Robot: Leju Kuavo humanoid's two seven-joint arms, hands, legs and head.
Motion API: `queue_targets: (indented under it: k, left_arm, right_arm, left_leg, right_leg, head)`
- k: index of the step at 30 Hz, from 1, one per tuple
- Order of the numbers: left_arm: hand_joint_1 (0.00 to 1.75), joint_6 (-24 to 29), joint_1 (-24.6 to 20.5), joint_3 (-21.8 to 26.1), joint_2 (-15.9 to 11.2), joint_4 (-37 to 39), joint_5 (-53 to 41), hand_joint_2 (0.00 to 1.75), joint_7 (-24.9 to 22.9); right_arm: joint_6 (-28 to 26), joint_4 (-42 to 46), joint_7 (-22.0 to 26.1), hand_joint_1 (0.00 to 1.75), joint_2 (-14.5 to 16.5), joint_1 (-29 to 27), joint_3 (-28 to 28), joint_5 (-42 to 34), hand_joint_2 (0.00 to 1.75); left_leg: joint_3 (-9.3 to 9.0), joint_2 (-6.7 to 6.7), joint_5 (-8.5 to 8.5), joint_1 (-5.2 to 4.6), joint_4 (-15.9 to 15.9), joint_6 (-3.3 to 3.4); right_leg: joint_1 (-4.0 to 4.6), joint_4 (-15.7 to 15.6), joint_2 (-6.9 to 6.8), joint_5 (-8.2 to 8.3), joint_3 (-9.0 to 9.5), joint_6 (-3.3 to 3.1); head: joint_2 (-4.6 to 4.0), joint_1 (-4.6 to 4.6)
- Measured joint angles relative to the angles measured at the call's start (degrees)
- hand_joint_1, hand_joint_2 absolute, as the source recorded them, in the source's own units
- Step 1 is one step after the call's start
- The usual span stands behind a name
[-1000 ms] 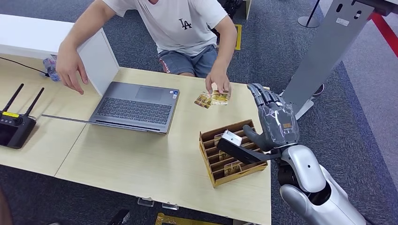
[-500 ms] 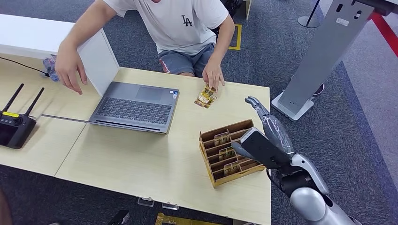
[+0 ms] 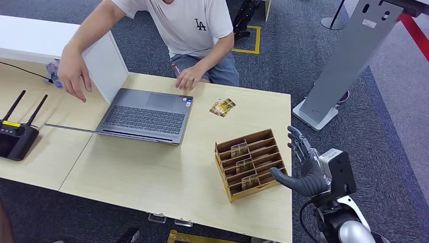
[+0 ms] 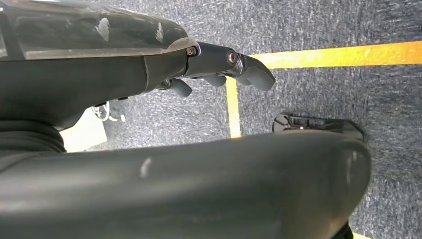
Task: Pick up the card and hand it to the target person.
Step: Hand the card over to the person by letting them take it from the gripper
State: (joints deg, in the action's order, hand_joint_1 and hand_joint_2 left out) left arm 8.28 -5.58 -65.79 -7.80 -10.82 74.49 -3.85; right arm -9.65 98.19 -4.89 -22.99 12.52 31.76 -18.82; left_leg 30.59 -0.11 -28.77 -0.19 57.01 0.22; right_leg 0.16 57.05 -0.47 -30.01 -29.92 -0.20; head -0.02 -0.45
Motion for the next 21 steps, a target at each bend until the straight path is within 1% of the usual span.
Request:
queue_targets:
  k: [4, 10, 21]
  left_arm:
    - [0.00, 0.00, -0.01, 0.00, 0.02, -0.01, -0.03, 0.00, -0.07]
    - [0.00, 0.01, -0.02, 0.00, 0.00, -0.02, -0.43, 0.00, -0.07]
    - [0.00, 0.02, -0.05, 0.00, 0.00, 0.00, -0.64, 0.00, 0.11]
  right_arm:
    - [1.66, 0.13, 1.38, 0.00, -0.55, -4.41, -2.65, -3.52, 1.75]
    - [2.59, 0.13, 1.77, 0.00, -0.78, -8.22, -4.96, -4.10, 1.75]
    - [4.12, 0.13, 1.83, 0.00, -0.83, -9.55, -7.44, -3.81, 1.75]
  left_leg:
    - [0.00, 0.00, 0.00, 0.00, 0.00, 0.00]
    - [-0.01, 0.01, 0.00, 0.00, 0.00, 0.00]
    - [-0.01, 0.01, 0.00, 0.00, 0.00, 0.00]
  right_leg:
    - [0.00, 0.00, 0.01, 0.00, 0.00, 0.00]
    - [0.00, 0.00, 0.01, 0.00, 0.01, 0.00]
    - [0.00, 0.00, 0.01, 0.00, 0.01, 0.00]
  head:
    - [0.00, 0.01]
    - [0.00, 0.01]
    - [0.00, 0.00]
